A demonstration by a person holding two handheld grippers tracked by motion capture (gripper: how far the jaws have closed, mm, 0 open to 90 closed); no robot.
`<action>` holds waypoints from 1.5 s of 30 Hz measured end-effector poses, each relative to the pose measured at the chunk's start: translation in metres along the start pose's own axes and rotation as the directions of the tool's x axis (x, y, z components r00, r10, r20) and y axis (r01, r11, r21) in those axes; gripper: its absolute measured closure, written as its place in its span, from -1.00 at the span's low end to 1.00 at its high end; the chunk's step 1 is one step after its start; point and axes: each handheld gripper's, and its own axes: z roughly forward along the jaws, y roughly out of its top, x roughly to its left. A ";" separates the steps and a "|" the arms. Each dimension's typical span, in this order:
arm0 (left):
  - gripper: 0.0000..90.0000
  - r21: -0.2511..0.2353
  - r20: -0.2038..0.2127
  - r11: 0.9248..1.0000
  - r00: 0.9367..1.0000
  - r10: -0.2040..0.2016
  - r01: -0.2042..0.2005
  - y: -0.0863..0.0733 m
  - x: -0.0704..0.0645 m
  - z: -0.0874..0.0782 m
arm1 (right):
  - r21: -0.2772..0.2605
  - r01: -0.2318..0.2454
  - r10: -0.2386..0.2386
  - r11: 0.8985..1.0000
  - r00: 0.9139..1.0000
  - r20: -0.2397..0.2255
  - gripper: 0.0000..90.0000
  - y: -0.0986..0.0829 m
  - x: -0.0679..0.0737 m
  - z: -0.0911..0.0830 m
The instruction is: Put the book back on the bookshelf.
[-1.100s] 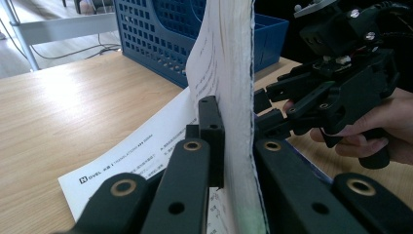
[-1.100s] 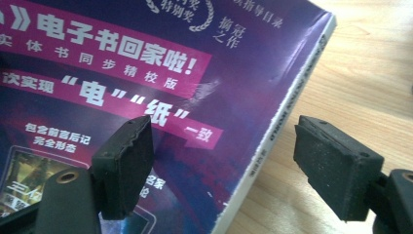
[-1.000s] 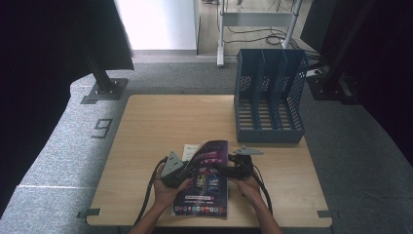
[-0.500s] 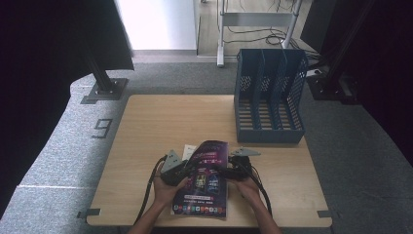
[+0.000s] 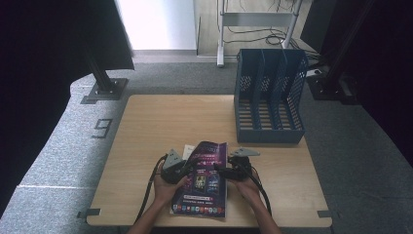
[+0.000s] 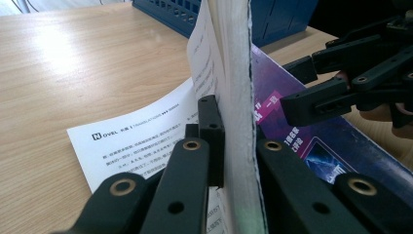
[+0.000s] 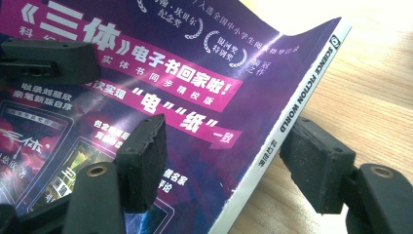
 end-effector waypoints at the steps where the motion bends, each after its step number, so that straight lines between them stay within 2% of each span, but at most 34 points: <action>1: 0.93 0.003 -0.002 1.000 1.000 0.001 -0.001 0.000 0.000 0.000 | 0.000 0.000 0.000 1.000 1.000 0.000 -0.25 0.000 0.000 0.000; 11: 0.93 0.029 -0.010 1.000 1.000 -0.012 0.012 -0.004 0.004 0.006 | 0.014 0.004 -0.005 1.000 1.000 0.010 -0.25 0.000 0.000 0.004; 18: 0.92 0.048 -0.014 0.999 1.000 -0.019 0.020 -0.006 0.006 0.010 | 0.028 -0.005 0.005 1.000 1.000 0.013 -0.25 -0.001 -0.002 0.007; 20: 0.91 0.053 -0.014 0.998 1.000 -0.021 0.021 -0.007 0.008 0.011 | 0.026 -0.022 0.022 0.999 1.000 0.009 -0.25 -0.001 -0.002 0.007; 45: 0.90 0.098 -0.019 0.994 0.999 -0.035 0.036 -0.013 0.014 0.019 | 0.053 -0.021 0.020 0.998 0.999 0.026 -0.25 -0.002 -0.004 0.015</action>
